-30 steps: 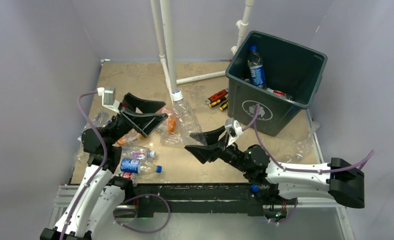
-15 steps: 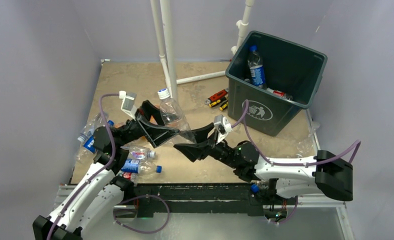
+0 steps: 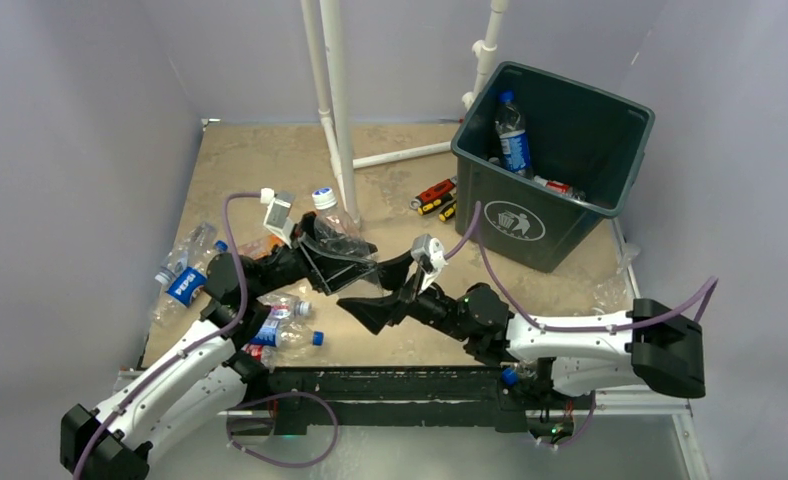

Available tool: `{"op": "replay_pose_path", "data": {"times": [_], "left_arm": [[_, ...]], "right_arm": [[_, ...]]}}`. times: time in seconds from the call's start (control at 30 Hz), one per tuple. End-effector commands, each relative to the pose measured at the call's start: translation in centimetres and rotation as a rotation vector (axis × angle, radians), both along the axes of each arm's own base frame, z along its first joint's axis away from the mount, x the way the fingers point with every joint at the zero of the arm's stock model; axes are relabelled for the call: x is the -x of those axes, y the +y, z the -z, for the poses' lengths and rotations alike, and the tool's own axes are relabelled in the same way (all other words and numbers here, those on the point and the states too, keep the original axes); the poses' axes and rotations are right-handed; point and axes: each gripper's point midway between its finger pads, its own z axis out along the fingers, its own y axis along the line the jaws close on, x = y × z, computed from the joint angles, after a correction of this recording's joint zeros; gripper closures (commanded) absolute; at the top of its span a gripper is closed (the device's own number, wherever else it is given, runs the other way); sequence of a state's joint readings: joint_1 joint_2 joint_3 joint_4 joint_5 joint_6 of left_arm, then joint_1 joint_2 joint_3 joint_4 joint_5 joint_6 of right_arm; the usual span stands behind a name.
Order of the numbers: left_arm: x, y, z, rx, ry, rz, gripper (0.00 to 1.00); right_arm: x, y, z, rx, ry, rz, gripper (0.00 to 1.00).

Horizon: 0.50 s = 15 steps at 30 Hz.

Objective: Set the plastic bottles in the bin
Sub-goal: Pick up the plastic bottle at the center of the board.

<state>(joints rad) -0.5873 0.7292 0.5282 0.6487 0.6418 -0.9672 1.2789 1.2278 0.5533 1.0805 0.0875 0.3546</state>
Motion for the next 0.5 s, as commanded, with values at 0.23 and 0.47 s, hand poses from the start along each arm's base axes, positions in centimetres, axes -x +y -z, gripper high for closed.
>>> {"op": "replay_pose_path", "data": {"times": [0.23,0.47], "left_arm": [[-1.1,1.1,0.1,-0.122,-0.104,-0.156,0.69],[-1.3,1.0,3.0,-0.298,-0.158,-0.154,0.64]], "right_arm": [[0.8,-3.5,0.6,0.290,0.001,0.021,0.08],[1.1,-8.1,-6.0,0.246,0.025,0.080,0.08]]}}
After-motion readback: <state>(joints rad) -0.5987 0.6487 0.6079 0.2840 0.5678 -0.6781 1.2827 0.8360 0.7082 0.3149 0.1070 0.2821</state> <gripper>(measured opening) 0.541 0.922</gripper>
